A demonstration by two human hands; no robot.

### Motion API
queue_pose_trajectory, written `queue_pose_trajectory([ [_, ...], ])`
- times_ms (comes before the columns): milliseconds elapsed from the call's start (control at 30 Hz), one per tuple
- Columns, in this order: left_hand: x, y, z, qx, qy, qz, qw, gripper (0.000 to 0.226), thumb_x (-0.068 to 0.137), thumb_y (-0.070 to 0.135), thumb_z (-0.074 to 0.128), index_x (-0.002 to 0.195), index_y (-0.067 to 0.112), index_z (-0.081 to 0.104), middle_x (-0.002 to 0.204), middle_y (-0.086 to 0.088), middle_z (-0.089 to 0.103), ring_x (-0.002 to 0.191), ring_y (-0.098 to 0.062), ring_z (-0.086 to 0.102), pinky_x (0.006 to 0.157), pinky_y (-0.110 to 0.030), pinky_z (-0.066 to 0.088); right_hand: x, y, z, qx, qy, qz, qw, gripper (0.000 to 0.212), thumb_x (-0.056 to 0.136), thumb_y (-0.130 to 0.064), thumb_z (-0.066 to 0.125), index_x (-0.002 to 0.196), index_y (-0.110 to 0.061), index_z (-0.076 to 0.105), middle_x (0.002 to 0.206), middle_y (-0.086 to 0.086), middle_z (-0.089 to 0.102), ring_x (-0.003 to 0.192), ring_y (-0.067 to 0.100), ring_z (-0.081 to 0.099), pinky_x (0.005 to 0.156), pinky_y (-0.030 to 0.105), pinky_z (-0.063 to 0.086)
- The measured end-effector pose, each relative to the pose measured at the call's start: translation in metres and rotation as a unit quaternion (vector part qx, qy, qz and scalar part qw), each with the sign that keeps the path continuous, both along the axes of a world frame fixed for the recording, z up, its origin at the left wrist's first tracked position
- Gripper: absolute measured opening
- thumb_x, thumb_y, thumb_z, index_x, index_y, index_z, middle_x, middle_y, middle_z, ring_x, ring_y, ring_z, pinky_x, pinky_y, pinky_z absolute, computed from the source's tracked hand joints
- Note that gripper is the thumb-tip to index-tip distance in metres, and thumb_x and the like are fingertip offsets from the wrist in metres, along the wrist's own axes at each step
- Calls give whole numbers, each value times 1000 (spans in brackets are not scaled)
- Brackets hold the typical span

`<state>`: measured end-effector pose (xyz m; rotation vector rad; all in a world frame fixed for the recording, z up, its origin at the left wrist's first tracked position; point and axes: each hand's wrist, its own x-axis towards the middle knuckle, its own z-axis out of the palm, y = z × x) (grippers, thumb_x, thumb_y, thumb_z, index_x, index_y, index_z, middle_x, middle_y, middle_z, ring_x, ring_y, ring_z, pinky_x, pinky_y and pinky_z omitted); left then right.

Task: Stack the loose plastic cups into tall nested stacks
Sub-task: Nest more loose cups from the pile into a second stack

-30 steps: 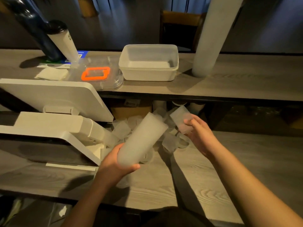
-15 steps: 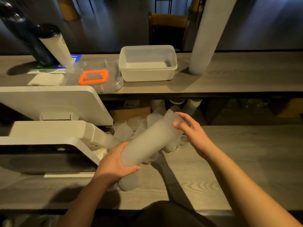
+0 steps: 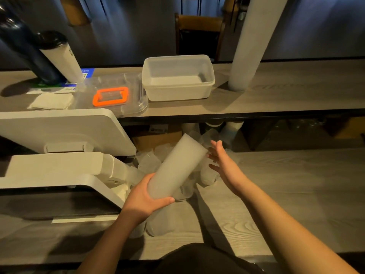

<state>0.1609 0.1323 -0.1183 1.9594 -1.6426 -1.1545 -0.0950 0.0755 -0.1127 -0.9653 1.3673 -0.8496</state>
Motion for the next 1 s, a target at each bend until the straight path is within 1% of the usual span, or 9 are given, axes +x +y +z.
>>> queue_pose_trajectory([
  [100,-4,-7,-2,7,41,33,999,75,64,42,90,122,32,43,112,7,53,95,-10,54,66,-19,44,-12,-8,-30,15,90,-111,990,67,95,-64,41,146,-21,42,141,1,52,127,20,52,108,41,43],
  [167,-8,-10,-4,7,86,65,994,71,65,37,90,120,29,47,110,7,56,95,-10,57,64,-18,44,-21,-9,-51,37,140,-128,981,63,95,-54,55,144,-16,44,138,6,54,120,20,54,99,37,48],
  [400,-14,-16,-9,27,116,95,988,67,71,35,87,123,26,47,109,8,54,95,-11,57,65,-20,47,-26,-12,-96,-8,319,23,947,97,72,-51,83,151,-25,34,150,2,42,137,24,42,109,49,45],
  [500,-13,-18,-7,38,113,92,989,75,65,43,90,124,26,47,110,7,54,95,-12,57,65,-21,48,-26,-15,-103,-26,395,104,913,98,74,-45,83,153,-23,30,150,3,41,138,24,37,113,49,39],
  [600,-11,-18,-2,45,124,96,987,79,58,48,85,123,29,46,111,7,54,95,-14,57,63,-21,48,-27,-17,-107,-32,432,115,894,86,77,-41,80,149,-21,35,146,3,45,136,24,35,114,45,36],
  [733,-9,-19,-2,34,131,98,986,82,53,49,82,124,29,46,109,9,54,94,-14,58,61,-19,48,-27,-13,-109,-26,406,72,911,78,80,-42,77,145,-22,39,142,4,45,132,25,41,111,44,41],
  [800,-8,-20,-3,29,120,86,989,85,51,52,81,125,29,46,110,9,54,95,-14,58,61,-17,48,-26,-10,-103,-24,352,23,936,77,82,-48,75,145,-24,38,143,5,40,130,26,46,105,42,48],
  [900,-8,-22,-2,15,104,72,992,81,52,51,82,122,30,46,108,12,54,93,-11,58,60,-17,47,-29,-4,-88,-27,256,-67,964,81,81,-49,76,147,-24,36,145,4,38,128,23,49,87,26,53],
  [1000,-9,-21,-4,-4,94,71,993,78,59,40,93,122,31,46,109,14,54,93,-7,57,62,-17,46,-32,1,-70,-31,159,-126,979,87,80,-42,80,149,-24,31,136,2,47,115,16,55,86,25,50],
])
